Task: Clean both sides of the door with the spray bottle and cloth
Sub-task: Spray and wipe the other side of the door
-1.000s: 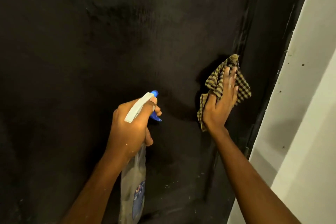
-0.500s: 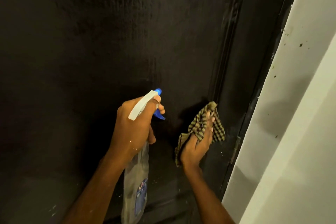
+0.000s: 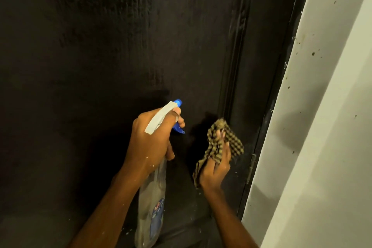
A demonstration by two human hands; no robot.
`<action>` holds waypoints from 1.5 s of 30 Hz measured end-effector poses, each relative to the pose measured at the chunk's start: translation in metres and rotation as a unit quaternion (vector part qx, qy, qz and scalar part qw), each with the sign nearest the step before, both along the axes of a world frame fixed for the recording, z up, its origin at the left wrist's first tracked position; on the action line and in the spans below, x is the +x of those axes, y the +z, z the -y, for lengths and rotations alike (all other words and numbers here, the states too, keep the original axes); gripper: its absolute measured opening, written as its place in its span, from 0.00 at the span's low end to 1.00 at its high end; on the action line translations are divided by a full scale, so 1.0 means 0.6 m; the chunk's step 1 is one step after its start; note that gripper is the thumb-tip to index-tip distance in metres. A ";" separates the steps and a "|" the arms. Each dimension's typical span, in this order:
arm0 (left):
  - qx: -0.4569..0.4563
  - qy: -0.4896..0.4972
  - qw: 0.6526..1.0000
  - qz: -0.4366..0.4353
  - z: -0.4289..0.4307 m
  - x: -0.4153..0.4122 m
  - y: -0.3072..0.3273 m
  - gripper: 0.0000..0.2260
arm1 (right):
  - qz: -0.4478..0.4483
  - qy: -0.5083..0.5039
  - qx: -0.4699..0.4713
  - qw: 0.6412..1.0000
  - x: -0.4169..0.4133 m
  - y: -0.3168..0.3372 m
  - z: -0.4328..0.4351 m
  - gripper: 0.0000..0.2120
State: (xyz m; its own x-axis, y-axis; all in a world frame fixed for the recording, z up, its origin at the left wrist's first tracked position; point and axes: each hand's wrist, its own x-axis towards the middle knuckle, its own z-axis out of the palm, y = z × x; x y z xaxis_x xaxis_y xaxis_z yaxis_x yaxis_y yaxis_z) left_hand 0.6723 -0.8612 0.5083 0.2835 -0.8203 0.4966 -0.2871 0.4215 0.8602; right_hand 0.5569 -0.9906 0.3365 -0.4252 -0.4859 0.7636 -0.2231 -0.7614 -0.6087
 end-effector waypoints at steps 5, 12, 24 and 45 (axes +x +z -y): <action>0.017 -0.017 1.000 -0.016 0.003 -0.016 -0.006 0.10 | 0.035 0.036 0.096 0.994 -0.006 -0.070 -0.020 0.29; 0.023 -0.020 1.000 -0.004 0.002 -0.016 -0.013 0.12 | 0.178 0.039 0.085 0.980 -0.018 0.132 0.026 0.34; 0.010 -0.092 0.996 -0.020 0.021 -0.007 -0.036 0.24 | 0.165 -0.053 0.168 0.971 -0.049 -0.043 0.054 0.29; 0.025 0.001 1.000 -0.003 -0.032 0.026 -0.100 0.11 | -0.114 -0.028 0.121 0.986 -0.017 -0.109 -0.013 0.33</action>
